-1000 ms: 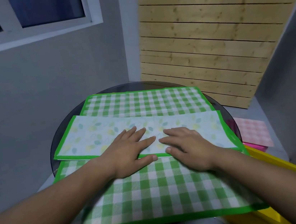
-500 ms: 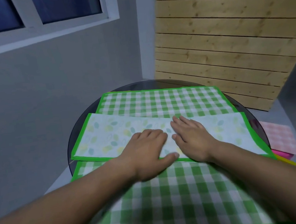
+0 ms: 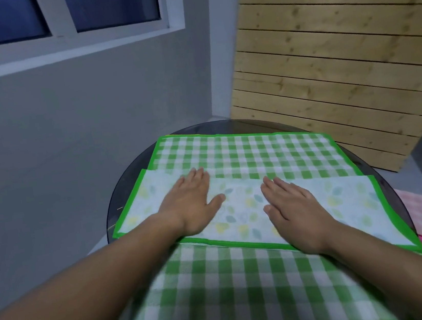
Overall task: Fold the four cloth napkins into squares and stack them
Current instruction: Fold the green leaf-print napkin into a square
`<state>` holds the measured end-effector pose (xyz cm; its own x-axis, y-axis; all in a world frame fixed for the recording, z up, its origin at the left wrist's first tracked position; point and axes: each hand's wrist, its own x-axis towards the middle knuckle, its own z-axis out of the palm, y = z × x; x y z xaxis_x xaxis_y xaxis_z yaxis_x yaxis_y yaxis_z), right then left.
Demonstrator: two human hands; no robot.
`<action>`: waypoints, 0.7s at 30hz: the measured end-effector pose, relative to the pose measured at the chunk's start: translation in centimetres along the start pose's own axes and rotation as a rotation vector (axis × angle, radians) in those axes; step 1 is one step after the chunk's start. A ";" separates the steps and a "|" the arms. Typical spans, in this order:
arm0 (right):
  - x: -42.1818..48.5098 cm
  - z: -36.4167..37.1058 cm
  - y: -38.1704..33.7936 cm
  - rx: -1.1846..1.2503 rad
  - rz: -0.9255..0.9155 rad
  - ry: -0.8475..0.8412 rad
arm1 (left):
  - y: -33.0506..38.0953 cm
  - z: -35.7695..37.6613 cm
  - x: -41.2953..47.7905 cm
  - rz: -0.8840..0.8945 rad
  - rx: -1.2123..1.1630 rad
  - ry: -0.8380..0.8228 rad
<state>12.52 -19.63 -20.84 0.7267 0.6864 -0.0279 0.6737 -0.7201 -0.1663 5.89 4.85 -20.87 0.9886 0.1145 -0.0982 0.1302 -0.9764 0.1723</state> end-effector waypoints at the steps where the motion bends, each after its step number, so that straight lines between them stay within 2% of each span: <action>1: 0.0 0.0 0.0 0.004 -0.001 -0.002 | -1.3 -0.2 -0.4 -0.050 0.006 0.005; 5: 0.1 0.0 0.0 0.003 0.010 -0.009 | -5.2 -1.1 -1.2 -0.228 0.027 -0.006; 8: 0.1 -0.2 -0.4 0.009 0.031 -0.029 | -4.6 -1.4 -0.7 -0.298 0.080 -0.039; 9: 0.1 -0.3 -0.5 0.008 0.034 -0.039 | -3.7 -1.4 -0.5 -0.278 0.125 -0.022; 11: 0.1 -0.4 -0.6 0.004 0.033 -0.064 | -1.1 -1.2 -0.3 -0.072 0.164 0.054; 13: 0.2 -0.4 -0.6 -0.013 0.030 -0.083 | 2.0 -1.0 0.1 0.180 0.057 0.058; 14: 0.3 -0.4 -0.6 -0.026 0.031 -0.092 | 3.3 -0.9 0.2 0.244 0.008 0.027; 21: 0.2 -0.5 -0.3 -0.023 0.038 -0.121 | 4.7 0.7 0.5 0.252 0.058 -0.040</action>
<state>12.59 -19.33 -20.35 0.7314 0.6646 -0.1529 0.6497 -0.7472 -0.1402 6.94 0.21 -20.82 0.9852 -0.1402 -0.0983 -0.1258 -0.9821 0.1401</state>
